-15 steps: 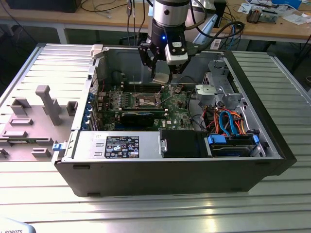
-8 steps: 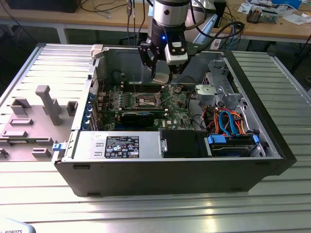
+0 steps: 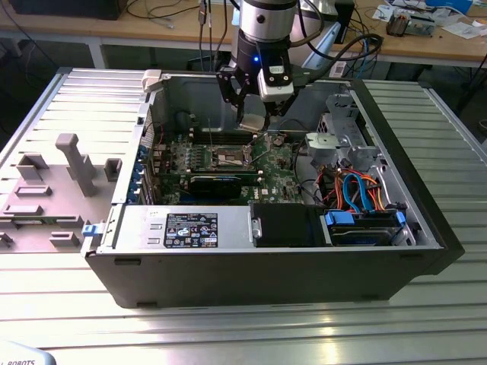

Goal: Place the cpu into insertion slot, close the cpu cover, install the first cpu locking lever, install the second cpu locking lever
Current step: 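Place the cpu into insertion slot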

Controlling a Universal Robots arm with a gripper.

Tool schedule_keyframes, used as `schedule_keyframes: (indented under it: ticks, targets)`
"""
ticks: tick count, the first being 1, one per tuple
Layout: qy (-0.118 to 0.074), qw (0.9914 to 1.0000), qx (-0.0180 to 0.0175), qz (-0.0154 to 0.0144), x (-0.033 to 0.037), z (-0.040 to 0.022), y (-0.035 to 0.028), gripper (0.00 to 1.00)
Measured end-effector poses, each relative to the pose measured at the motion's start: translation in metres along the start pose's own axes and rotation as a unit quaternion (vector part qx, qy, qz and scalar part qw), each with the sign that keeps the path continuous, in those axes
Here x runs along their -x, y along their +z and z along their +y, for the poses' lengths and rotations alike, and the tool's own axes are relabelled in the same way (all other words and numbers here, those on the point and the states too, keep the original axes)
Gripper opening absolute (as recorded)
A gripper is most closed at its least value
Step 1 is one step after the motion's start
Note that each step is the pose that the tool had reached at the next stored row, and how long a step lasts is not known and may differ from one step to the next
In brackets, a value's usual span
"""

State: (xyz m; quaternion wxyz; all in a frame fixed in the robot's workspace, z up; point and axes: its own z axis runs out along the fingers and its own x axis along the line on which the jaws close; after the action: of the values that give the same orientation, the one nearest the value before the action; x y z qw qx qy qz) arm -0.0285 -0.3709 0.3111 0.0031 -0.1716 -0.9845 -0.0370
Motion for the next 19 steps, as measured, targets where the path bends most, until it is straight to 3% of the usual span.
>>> schedule_keyframes:
  ticks: [19]
  targets:
    - [0.006, 0.99998, 0.0001, -0.0004, 0.0, 0.0, 0.0002, 0.54]
